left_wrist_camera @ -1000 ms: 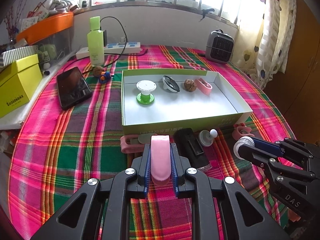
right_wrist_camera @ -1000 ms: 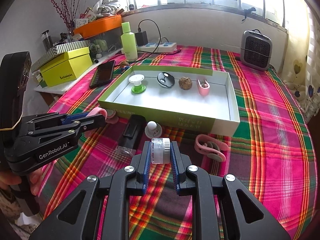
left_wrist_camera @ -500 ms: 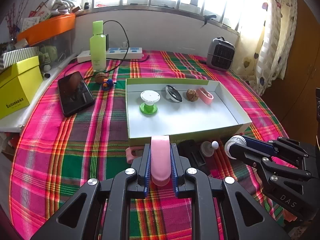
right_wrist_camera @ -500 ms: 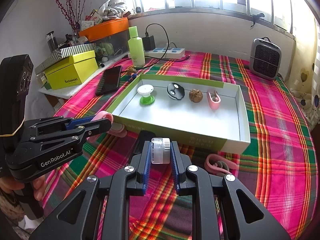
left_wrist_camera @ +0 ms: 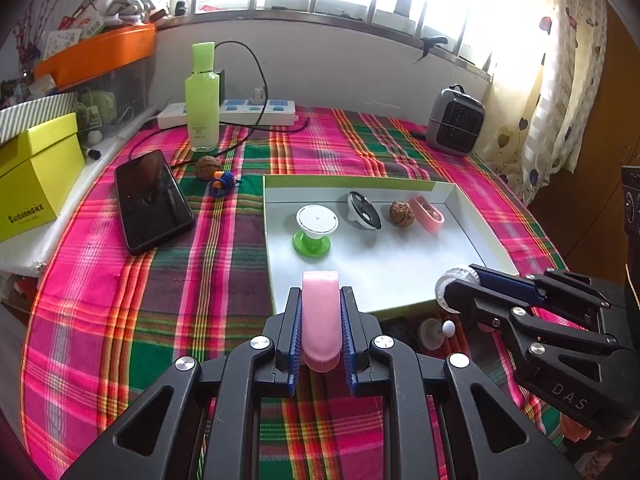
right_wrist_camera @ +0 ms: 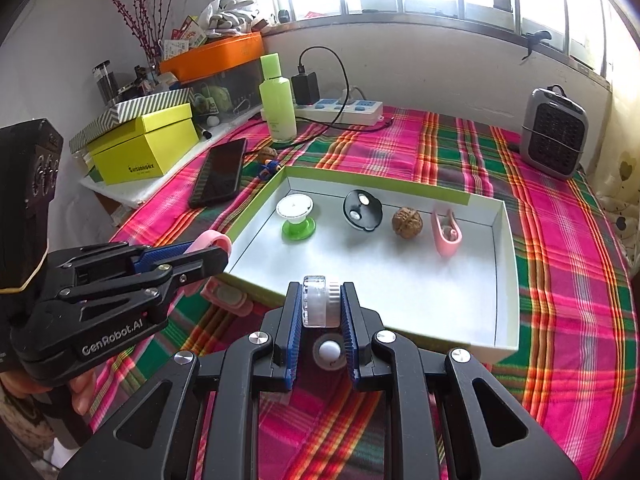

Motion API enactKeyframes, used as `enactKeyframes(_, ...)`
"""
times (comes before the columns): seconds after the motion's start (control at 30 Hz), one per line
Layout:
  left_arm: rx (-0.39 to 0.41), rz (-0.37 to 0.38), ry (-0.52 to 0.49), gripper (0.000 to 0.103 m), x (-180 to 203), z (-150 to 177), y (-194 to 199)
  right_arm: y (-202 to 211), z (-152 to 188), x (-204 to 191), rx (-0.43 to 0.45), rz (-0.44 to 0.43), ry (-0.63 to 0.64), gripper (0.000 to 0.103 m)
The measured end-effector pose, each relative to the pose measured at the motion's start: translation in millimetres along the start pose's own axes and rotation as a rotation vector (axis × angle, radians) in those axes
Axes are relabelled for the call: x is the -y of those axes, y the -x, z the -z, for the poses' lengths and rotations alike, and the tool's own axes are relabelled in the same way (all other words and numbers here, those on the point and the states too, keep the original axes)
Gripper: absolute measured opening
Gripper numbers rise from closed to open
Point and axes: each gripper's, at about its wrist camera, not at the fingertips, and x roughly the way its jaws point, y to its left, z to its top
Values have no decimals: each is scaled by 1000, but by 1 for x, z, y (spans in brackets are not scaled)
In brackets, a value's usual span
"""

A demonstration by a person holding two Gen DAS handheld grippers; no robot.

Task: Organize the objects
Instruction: 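Carry the pink clip with the left tool into the box while the right tool carries the jar there, then lower and open the left tool to release the pink clip while the right tool releases the jar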

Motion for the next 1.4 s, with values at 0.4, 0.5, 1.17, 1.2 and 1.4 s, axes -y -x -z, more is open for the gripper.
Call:
enactKeyframes(0.4, -24, -1, 24, 16, -2, -17, -25, -42, -33, 14, -72, -31, 12, 20)
enactKeyframes(0.5, -28, -1, 25, 16, -1, -19, -30, -52, -38, 17, -94, -31, 21, 20)
enactKeyframes(1.17, -81, -18, 36, 16, 2, -25, -65, -94, -52, 25, -184, -59, 70, 20)
enactKeyframes(1.2, -83, -17, 36, 16, 2, -25, -66, -94, -52, 25, -185, -60, 73, 20)
enactKeyframes(1.4, -84, -28, 35, 16, 1, -28, -71, -98, -55, 25, -187, -54, 82, 20)
